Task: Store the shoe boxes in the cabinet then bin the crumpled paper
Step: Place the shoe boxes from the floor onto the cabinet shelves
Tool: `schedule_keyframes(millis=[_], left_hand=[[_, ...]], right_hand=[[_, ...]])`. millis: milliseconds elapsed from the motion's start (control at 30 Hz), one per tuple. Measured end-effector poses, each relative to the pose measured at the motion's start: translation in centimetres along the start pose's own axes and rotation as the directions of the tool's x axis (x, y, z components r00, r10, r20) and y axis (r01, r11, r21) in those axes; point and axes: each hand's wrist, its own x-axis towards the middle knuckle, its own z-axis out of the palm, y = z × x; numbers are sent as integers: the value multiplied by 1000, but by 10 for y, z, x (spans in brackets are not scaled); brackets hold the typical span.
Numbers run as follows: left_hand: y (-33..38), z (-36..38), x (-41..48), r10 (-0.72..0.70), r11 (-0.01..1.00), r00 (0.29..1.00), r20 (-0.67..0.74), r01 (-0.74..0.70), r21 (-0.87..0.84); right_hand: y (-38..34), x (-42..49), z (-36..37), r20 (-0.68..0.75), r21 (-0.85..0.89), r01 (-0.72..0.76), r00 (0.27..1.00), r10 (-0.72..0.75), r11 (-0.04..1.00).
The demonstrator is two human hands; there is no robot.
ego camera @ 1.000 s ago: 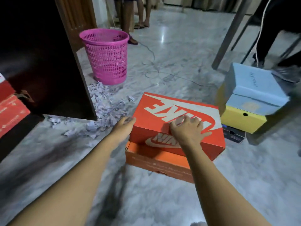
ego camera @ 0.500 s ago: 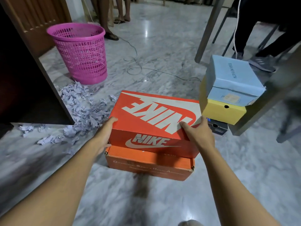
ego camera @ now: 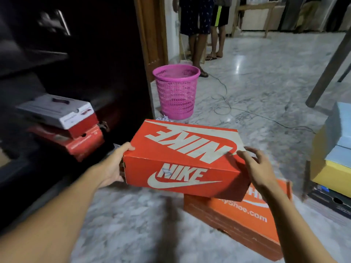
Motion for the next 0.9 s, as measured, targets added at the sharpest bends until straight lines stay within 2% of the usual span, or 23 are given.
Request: schedule_keyframes(millis=[100,200,300,400,467,533,567,633,667,700,800,900], left_hand=[[12,-58,-35,48,998,990,-131,-51,-22],[26,-107,-78,94,995,951,-295,-103,-17],[45,-152,-128,158,984,886,-435,-177,-5],[74,-190,-168,240,956,782,-575,-294,-1],[100,-209,-189,306,895,649,-696,-445,-22],[126,-229,-205,331,790,461,-823,-612,-25],[136,-235,-209,337,727,339,-879,-686,14],[156,-246,-225,266,677,37,-963,-718,159],[165,-250,-233,230,671,-82,-970,-709,219],[173,-254,-240,204,674,-173,-964,-689,266],[191,-281,-241,118,731,-317,-941,-614,299],[201,-307,-236,105,767,-434,-895,-538,350]], right_hand=[[-23,-5,52,114,135,53,991,-69,989],[-55,-22,103,255,280,91,953,-166,956],[-100,-47,145,395,364,153,868,-301,919],[-151,-66,180,469,444,188,784,-406,876],[-190,-73,205,473,488,247,731,-491,837],[-232,-84,236,470,534,283,684,-558,797],[-250,-86,249,465,556,296,663,-586,777],[-288,-94,275,435,608,315,636,-637,729],[-306,-98,289,418,628,327,623,-661,706],[-323,-99,301,405,645,335,613,-679,687],[-364,-99,339,408,701,318,554,-725,638],[-393,-96,381,464,711,292,488,-739,639]])
